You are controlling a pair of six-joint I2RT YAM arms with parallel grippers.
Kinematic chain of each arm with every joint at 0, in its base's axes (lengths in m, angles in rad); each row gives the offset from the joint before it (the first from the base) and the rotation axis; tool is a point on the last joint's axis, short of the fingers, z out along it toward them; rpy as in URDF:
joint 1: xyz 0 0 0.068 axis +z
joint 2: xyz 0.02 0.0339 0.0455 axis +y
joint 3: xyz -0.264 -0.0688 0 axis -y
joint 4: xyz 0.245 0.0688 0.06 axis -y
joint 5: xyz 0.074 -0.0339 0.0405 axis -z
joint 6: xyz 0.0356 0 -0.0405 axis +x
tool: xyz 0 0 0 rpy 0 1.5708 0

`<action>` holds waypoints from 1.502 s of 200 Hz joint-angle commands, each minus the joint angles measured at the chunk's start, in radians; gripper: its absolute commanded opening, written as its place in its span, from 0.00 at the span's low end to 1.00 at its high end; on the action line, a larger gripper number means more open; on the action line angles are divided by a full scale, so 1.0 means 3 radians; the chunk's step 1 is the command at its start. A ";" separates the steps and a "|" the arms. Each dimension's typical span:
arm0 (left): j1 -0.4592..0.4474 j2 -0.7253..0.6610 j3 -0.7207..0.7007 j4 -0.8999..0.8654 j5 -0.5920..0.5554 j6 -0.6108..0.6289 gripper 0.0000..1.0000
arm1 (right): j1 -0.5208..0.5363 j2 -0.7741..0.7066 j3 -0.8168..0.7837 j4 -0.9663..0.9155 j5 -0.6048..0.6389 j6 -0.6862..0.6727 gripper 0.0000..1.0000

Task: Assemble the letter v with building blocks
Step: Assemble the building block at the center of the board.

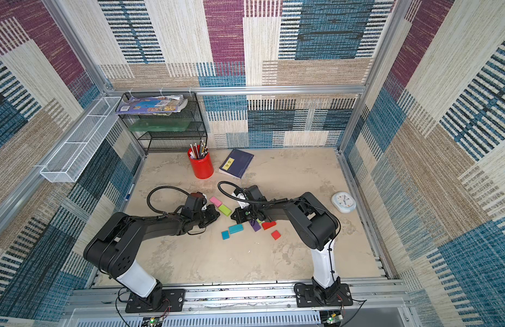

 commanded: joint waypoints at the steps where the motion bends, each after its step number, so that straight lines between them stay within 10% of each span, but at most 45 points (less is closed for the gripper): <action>1: 0.0002 0.0059 -0.0005 -0.0240 -0.0091 -0.0109 0.00 | -0.0005 0.0038 -0.0032 0.0040 0.0057 0.0085 0.00; 300: 0.0034 -0.0067 0.0110 -0.0497 -0.0160 -0.0013 0.00 | 0.0013 0.0164 0.0169 -0.0119 0.0128 0.0124 0.00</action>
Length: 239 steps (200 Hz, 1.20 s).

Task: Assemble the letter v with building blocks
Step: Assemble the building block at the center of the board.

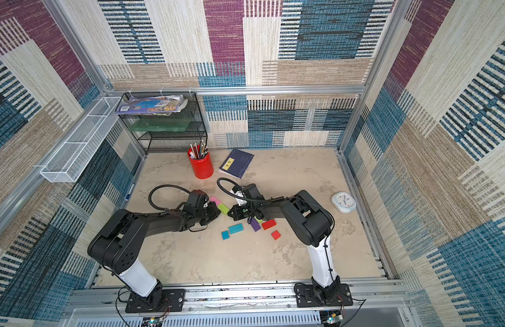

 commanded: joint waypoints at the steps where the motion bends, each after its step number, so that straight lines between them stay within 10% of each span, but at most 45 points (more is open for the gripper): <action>1: 0.0012 -0.0111 -0.0077 -0.0245 -0.0072 0.0043 0.00 | 0.0014 -0.0039 -0.0029 -0.0257 0.0164 -0.0026 0.00; 61: -0.0003 -0.1159 -0.0360 -0.0403 -0.0019 0.0512 0.14 | 0.0231 -0.0704 -0.0178 -0.0537 0.0559 -0.0507 0.31; 128: 0.0009 -0.2907 -0.0842 -0.1750 -0.0721 0.0469 0.91 | 0.0735 -0.1431 -0.0281 -0.1228 0.1303 -0.1235 0.79; 239: 0.0028 -0.3536 -0.1133 -0.2062 -0.0451 0.0294 0.91 | 0.1222 -0.1223 -0.0059 -0.1586 0.1505 -0.1350 0.88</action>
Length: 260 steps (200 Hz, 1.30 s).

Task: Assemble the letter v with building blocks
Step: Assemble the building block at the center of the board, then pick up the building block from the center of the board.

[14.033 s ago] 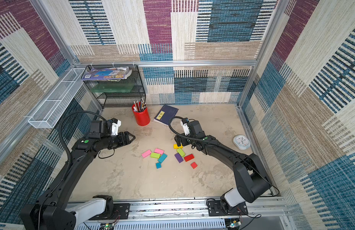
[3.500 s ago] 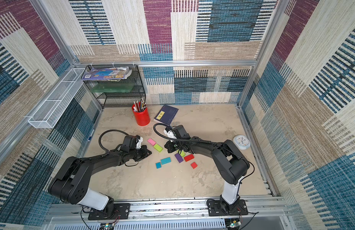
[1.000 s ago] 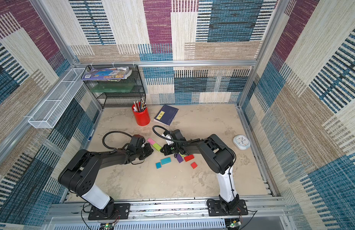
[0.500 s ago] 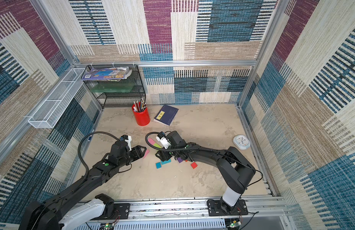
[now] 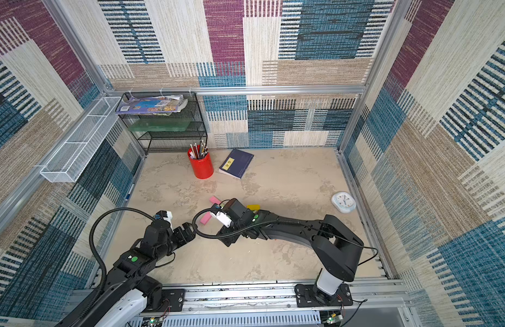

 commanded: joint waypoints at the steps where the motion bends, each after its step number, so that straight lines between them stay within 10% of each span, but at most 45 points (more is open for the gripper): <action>1: 0.0007 0.0018 0.0002 -0.0086 0.0150 0.0038 0.91 | 0.0070 0.0066 0.0027 -0.0018 0.0077 -0.0004 0.88; 260: 0.0014 0.0872 0.0127 0.0269 0.0348 0.0054 0.90 | 0.0022 0.0688 0.0138 -0.0024 -0.0048 0.0293 0.87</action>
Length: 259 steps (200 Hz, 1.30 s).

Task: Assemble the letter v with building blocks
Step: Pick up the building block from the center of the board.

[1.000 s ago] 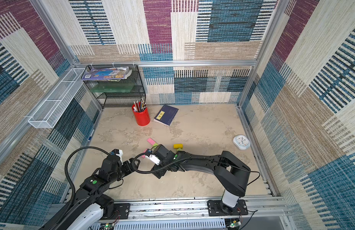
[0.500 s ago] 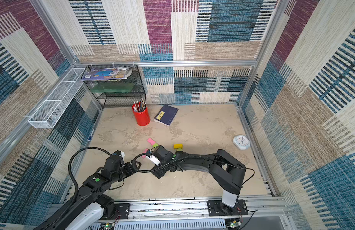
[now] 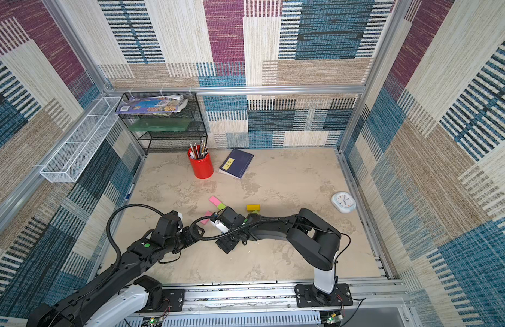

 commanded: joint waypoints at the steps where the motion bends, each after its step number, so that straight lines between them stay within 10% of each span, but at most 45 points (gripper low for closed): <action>1: 0.0004 0.0006 0.0022 0.0072 0.0011 0.0064 0.90 | -0.0006 0.0053 0.0019 -0.0016 -0.0037 0.0019 0.87; 259: 0.0044 0.0489 0.0061 0.0416 0.0029 0.0102 0.90 | 0.0063 0.0172 -0.0021 -0.0216 0.0335 0.0237 0.72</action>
